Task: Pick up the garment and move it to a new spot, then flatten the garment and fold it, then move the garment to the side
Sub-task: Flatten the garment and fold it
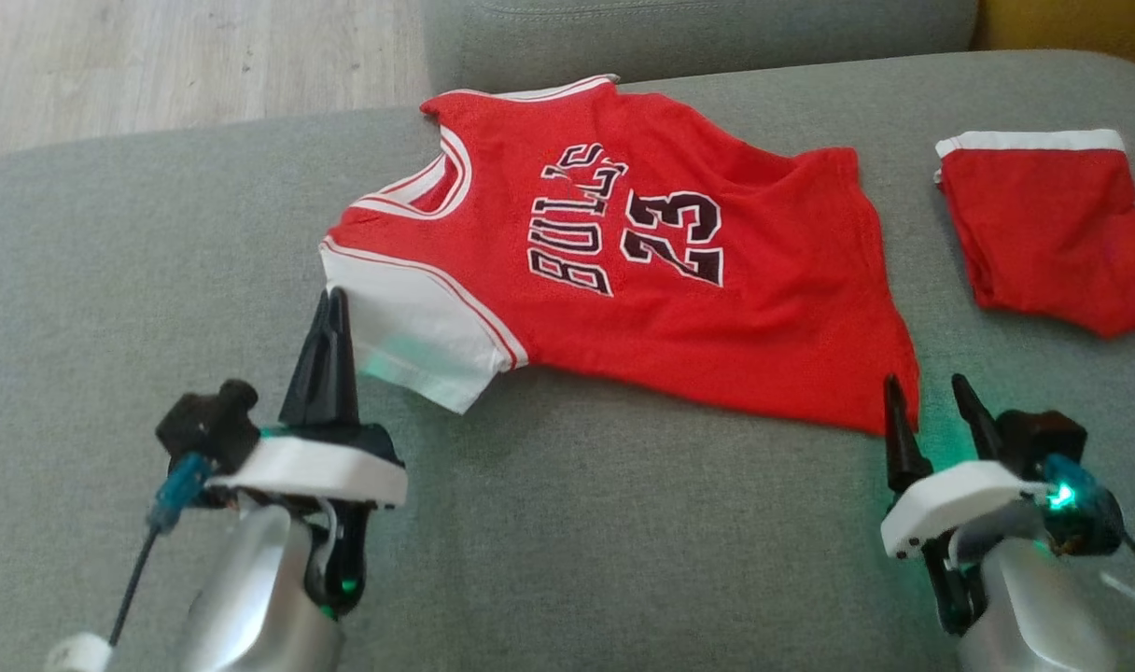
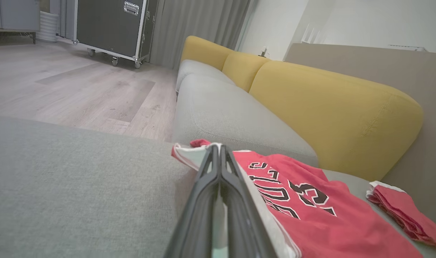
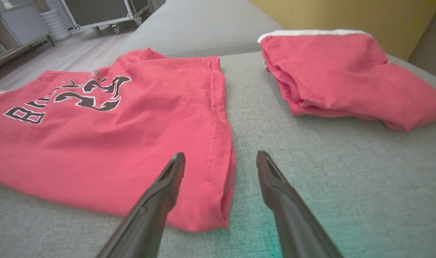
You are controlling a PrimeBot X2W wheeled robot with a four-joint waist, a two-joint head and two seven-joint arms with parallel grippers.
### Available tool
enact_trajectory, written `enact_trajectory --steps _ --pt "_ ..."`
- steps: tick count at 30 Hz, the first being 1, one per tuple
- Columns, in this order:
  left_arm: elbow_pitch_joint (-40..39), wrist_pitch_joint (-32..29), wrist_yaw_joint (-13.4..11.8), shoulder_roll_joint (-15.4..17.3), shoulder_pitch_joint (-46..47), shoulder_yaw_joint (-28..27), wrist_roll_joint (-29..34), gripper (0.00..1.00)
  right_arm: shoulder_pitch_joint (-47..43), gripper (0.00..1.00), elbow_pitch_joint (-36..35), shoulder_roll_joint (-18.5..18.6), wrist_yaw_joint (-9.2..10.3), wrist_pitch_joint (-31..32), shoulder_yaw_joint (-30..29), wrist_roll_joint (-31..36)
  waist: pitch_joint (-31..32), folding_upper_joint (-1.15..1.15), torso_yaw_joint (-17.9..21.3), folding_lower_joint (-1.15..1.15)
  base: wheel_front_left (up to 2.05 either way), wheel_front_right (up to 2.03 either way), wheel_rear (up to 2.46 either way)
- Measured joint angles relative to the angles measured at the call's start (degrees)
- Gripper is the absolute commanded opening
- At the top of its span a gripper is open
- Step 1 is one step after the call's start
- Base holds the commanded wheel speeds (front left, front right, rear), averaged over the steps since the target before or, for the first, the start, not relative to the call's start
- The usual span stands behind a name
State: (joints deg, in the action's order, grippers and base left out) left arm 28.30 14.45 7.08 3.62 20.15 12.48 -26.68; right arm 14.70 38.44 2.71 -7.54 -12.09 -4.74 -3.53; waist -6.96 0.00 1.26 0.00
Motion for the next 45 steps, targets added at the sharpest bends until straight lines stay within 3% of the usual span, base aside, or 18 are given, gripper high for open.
enact_trajectory --steps 7,14,15,16,17,27,37,45 --pt "-3.34 0.00 0.05 -0.29 -3.49 0.21 1.54 0.00 3.83 1.00 7.61 0.02 0.01 5.38 0.10 -0.12 -0.69 0.00 -0.80 0.00 0.00 0.00 0.00" --pt "-4.36 0.00 0.05 -0.48 -3.48 0.51 1.53 0.00 7.14 1.00 11.93 0.13 0.01 6.14 0.08 -1.22 -1.10 0.00 -1.36 0.00 0.00 0.00 0.00" --pt "-4.46 0.00 0.05 -0.54 -3.48 0.62 1.53 0.00 7.55 0.71 12.66 0.19 0.01 6.14 0.11 -1.55 -1.11 0.00 -1.47 0.00 0.00 0.00 0.00" --pt "-4.52 0.00 0.07 -0.57 -3.48 0.65 1.52 0.00 7.86 0.27 13.38 0.29 0.00 6.15 0.30 -1.89 -1.09 0.00 -1.57 0.00 0.00 0.00 0.00" --pt "-4.54 0.00 0.07 -0.62 -3.48 0.65 1.52 0.00 8.23 0.00 14.07 0.42 0.01 6.15 0.73 -2.50 -1.03 0.00 -1.66 0.00 0.00 0.00 0.00" --pt "-3.57 0.00 0.07 -0.60 -4.98 -0.94 -0.49 0.00 9.40 0.00 14.52 0.44 0.01 1.83 6.56 -9.57 1.84 0.00 -1.02 0.00 0.00 0.00 0.00" --pt "-12.98 0.00 0.07 0.45 -2.94 -3.60 -8.53 0.00 16.93 0.00 -1.77 0.75 0.01 -1.43 6.87 -5.55 6.11 0.00 -0.24 0.00 0.00 0.00 0.00" --pt "-25.77 -0.27 -1.25 2.45 0.19 -7.71 -10.45 0.00 17.56 0.00 -16.10 4.50 0.00 -2.07 9.77 -5.48 9.18 0.00 -0.25 0.00 0.00 0.00 0.00"
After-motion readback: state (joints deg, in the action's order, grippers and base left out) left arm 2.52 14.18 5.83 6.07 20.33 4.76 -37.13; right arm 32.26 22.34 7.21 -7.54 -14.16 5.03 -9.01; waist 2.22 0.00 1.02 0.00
